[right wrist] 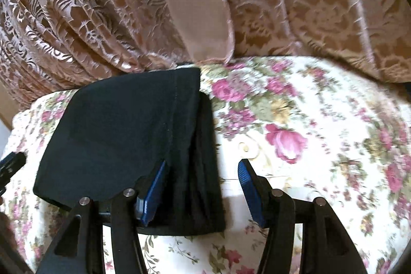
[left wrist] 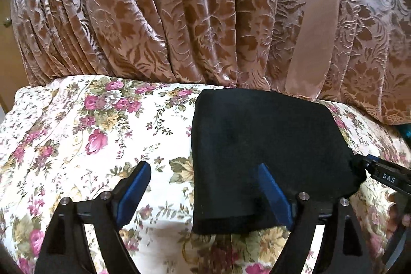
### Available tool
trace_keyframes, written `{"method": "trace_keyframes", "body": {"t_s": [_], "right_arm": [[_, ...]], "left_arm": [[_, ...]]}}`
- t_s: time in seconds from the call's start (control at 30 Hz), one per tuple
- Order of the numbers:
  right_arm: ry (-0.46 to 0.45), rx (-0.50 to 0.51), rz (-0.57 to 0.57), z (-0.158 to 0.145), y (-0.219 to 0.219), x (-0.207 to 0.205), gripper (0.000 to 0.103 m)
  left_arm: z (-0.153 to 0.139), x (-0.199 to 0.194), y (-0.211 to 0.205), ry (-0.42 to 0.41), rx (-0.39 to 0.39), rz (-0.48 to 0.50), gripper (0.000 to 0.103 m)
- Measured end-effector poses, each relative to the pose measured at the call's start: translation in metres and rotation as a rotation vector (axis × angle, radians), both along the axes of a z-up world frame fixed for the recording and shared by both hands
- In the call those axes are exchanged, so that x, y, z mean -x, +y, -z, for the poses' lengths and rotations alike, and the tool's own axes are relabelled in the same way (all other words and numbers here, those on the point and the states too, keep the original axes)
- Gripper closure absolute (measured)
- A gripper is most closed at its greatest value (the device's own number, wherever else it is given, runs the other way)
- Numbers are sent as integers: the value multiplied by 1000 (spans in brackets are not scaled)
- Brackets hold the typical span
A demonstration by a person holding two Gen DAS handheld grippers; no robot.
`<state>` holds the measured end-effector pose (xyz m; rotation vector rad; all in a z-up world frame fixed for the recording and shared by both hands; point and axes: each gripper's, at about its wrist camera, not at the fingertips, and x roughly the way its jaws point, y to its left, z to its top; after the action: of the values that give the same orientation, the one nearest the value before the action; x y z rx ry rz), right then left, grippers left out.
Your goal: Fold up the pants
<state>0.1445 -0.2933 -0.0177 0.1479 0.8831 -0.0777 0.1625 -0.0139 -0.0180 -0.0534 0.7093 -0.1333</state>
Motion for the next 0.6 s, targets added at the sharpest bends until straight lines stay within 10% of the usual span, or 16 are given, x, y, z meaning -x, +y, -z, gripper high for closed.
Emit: {"method": "trace_keyframes", "body": {"t_s": [0.6], "right_arm": [[-114,115,77,-20,63,87,45]], "left_arm": [[-5,78,-1,-44,-22,-29,8]]}}
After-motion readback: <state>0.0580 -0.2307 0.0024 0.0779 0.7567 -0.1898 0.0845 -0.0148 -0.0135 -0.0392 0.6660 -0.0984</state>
